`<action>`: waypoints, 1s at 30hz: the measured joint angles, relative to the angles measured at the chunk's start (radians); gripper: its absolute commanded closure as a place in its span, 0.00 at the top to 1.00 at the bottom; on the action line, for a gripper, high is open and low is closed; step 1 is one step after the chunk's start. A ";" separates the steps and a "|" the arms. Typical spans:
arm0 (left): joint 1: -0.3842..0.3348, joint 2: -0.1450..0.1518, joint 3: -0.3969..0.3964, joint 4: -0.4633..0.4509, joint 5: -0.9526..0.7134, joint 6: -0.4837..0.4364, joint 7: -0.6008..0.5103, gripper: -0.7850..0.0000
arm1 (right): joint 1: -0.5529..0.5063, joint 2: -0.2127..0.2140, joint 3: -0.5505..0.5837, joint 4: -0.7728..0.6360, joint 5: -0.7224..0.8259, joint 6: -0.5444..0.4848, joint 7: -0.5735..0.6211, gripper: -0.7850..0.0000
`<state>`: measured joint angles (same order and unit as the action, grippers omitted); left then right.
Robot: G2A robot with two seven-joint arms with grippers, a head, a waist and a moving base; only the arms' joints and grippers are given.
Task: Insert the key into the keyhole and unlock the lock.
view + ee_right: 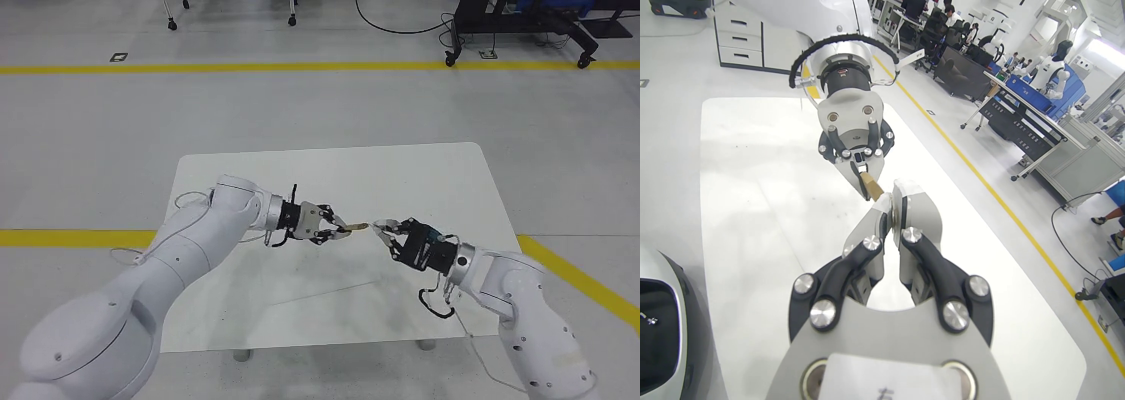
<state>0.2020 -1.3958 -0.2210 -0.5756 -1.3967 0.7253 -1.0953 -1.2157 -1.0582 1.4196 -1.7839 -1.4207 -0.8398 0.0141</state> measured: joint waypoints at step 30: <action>0.092 0.118 -0.069 -0.325 0.546 -0.706 0.531 0.00 | -0.044 0.016 0.014 -0.049 -0.104 0.030 -0.018 0.00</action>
<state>0.2936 -1.2781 -0.2905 -0.9009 -0.8504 0.0196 -0.5639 -1.2598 -1.0422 1.4336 -1.8328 -1.5248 -0.8097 -0.0041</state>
